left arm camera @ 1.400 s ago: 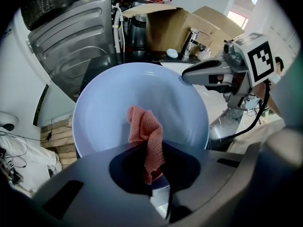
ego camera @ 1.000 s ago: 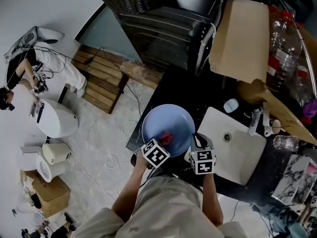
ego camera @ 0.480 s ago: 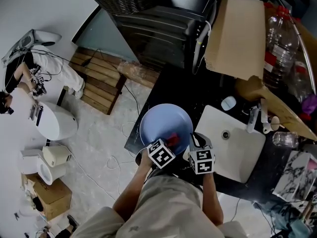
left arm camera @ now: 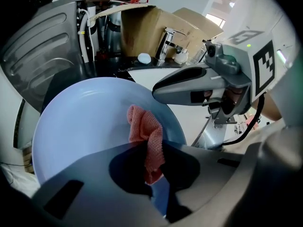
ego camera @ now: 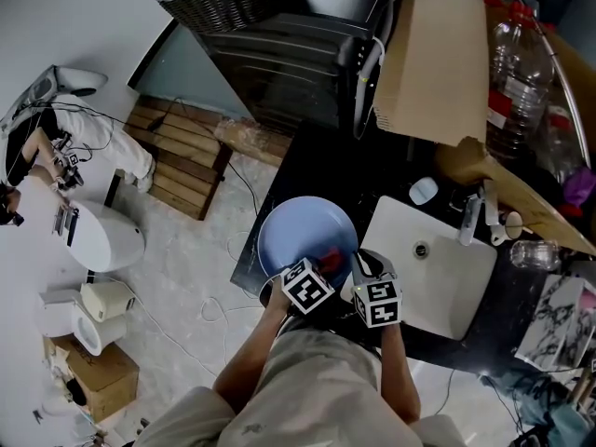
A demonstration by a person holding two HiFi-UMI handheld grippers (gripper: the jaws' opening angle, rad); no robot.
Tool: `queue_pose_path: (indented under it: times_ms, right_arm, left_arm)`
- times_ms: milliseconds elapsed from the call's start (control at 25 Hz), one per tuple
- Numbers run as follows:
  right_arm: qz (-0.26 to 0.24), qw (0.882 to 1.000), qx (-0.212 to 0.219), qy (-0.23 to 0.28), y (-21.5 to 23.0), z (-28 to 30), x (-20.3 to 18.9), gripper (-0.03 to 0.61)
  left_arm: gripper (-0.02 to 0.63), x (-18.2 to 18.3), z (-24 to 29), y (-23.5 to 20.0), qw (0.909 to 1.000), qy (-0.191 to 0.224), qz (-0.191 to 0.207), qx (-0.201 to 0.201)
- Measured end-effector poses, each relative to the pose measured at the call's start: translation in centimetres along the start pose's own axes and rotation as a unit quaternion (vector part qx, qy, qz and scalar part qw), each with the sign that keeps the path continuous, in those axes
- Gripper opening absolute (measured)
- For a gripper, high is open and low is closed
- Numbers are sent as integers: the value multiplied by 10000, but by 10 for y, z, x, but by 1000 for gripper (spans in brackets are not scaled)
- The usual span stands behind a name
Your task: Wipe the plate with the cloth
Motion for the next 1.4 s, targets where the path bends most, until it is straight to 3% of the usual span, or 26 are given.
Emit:
queue_pose_path:
  times_ms: [560, 1400]
  right_arm:
    - [108, 9999, 78, 46, 0, -1, 0, 32]
    - [178, 9998, 21, 53, 1, 1, -1, 32]
  left_arm:
    - [34, 22, 10, -12, 9990, 409, 38, 160]
    - [34, 38, 10, -60, 9906, 1047, -218, 855]
Point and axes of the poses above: the fingertips, and each gripper's own axes: z forward along the fingers, y to its right, x out of its top, the point moved 7 cm from there along -z, backward along the fingers, and after that the axes turned 6 degrees about x, right-handed, at the moved point
